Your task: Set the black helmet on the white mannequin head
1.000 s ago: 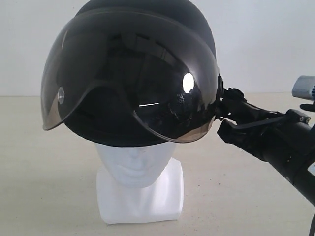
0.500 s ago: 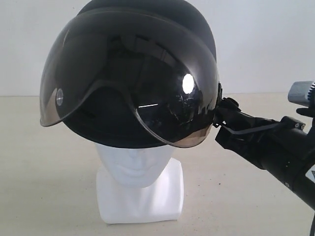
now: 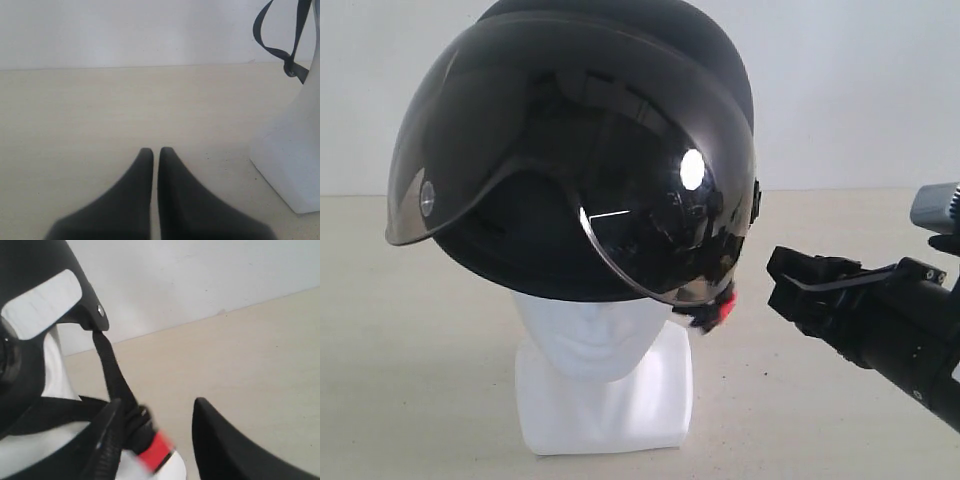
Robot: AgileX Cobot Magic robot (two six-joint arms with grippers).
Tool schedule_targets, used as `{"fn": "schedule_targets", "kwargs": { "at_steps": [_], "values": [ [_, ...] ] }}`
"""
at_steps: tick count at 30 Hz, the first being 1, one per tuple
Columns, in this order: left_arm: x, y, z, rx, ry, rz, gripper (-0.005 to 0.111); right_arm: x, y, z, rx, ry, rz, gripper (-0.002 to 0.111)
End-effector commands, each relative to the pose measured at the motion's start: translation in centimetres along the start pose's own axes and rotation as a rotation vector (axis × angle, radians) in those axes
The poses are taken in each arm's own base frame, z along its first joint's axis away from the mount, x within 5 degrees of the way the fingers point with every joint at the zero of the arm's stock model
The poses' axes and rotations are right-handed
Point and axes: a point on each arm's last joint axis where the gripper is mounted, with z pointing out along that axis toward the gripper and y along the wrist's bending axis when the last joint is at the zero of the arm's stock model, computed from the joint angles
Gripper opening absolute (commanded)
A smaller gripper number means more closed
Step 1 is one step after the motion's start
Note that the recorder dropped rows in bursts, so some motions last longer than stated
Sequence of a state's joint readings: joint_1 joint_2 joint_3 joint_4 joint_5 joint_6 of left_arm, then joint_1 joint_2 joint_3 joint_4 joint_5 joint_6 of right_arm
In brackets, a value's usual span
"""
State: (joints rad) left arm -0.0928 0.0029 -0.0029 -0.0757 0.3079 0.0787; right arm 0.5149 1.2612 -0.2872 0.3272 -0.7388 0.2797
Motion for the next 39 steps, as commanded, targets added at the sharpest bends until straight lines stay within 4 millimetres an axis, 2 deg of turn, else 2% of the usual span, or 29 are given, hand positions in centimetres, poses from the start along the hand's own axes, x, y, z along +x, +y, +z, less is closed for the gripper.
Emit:
{"fn": "schedule_targets", "kwargs": {
  "at_steps": [1,9,15,20,21,24,25,29,31,34,39],
  "values": [
    [0.1,0.0,0.0,0.000,-0.002,-0.008,0.004,0.1,-0.1,-0.2,-0.005,0.012,-0.002,0.044],
    [0.1,0.0,0.0,0.000,-0.002,-0.008,0.004,-1.2,0.7,-1.1,-0.062,-0.040,0.020,0.044],
    [0.1,0.0,0.0,0.000,-0.002,-0.008,0.004,-3.1,1.8,-2.9,-0.094,0.000,-0.076,0.044],
    [0.1,0.0,0.0,0.000,-0.002,-0.008,0.004,-6.9,4.2,-4.8,-0.163,-0.003,-0.131,0.041],
    [0.1,0.0,0.0,0.000,-0.002,-0.008,0.004,-7.7,4.7,-5.3,-0.179,-0.012,-0.143,0.037],
    [0.1,0.0,0.0,0.000,-0.002,-0.008,0.004,-11.0,6.6,-6.8,-0.234,-0.055,-0.253,0.006],
    [0.1,0.0,0.0,0.000,-0.002,-0.008,0.004,-12.4,7.5,-7.3,-0.252,-0.062,-0.291,0.000],
    [0.1,0.0,0.0,0.000,-0.002,-0.008,0.004,-16.6,10.0,-8.7,-0.301,-0.085,-0.337,0.000],
    [0.1,0.0,0.0,0.000,-0.002,-0.008,0.004,-18.0,11.1,-8.9,-0.315,-0.063,-0.356,0.000],
    [0.1,0.0,0.0,0.000,-0.002,-0.008,0.004,-19.3,12.4,-8.2,-0.328,0.003,-0.384,0.000],
    [0.1,0.0,0.0,0.000,-0.002,-0.008,0.004,-20.3,14.9,-6.0,-0.434,0.122,-0.440,0.000]
  ]
}}
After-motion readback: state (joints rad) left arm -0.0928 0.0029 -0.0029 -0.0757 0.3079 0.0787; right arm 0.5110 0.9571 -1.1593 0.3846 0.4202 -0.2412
